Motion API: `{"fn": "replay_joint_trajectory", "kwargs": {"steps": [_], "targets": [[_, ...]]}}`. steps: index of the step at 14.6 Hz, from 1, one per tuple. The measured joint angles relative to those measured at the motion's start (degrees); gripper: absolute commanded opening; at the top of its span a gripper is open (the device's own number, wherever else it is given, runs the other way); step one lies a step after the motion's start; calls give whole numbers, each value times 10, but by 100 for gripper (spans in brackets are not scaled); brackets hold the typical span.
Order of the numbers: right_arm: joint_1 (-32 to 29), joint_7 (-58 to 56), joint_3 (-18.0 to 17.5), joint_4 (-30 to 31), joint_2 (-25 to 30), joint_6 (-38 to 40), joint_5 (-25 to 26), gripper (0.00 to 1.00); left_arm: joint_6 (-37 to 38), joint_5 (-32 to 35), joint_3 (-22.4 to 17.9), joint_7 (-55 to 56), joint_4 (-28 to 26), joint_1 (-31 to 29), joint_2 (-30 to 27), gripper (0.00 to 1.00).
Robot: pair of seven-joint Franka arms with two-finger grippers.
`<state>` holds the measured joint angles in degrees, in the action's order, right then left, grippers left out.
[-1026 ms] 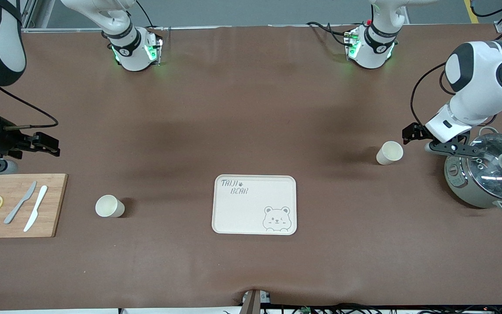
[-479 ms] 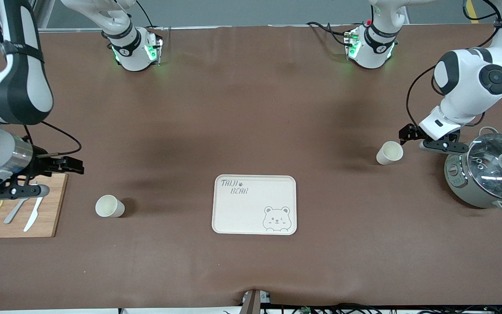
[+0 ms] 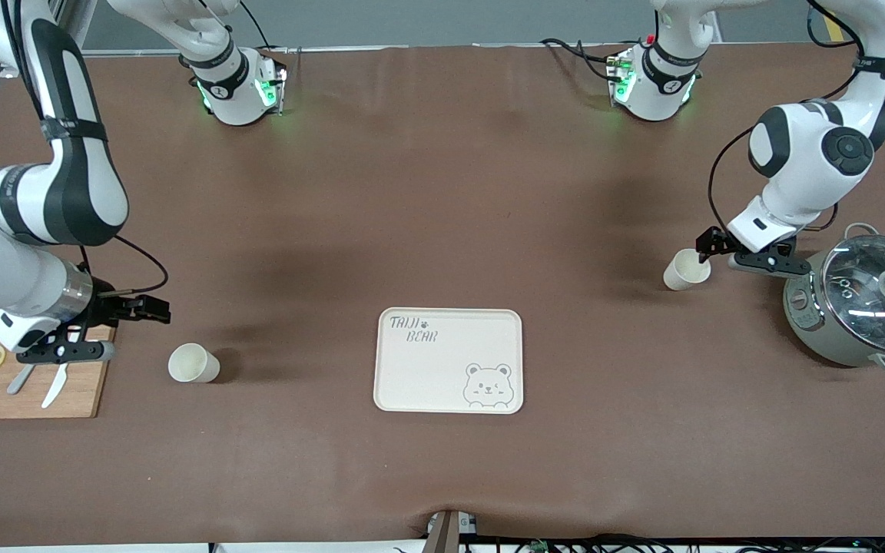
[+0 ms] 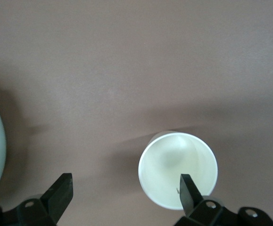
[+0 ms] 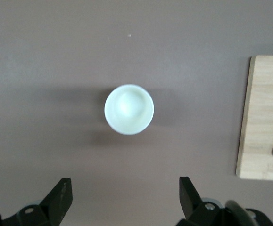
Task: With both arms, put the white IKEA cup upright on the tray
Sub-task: 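Lower both grippers around the white cups and close them, then lift both white cups off the table with both grippers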
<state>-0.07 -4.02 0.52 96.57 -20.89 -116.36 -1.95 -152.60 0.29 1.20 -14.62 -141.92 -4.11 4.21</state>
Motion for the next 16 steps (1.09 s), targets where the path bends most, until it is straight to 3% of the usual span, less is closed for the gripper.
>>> {"fn": "replay_joint_trajectory", "kwargs": {"steps": [9,16], "targets": [[-13,-55,1,1,-77,-97,0,100,-88,0,0,0,-8,0,68,100],[-15,-90,1,1,-107,-153,0,100,-97,0,2,0,-16,0,82,100]]}}
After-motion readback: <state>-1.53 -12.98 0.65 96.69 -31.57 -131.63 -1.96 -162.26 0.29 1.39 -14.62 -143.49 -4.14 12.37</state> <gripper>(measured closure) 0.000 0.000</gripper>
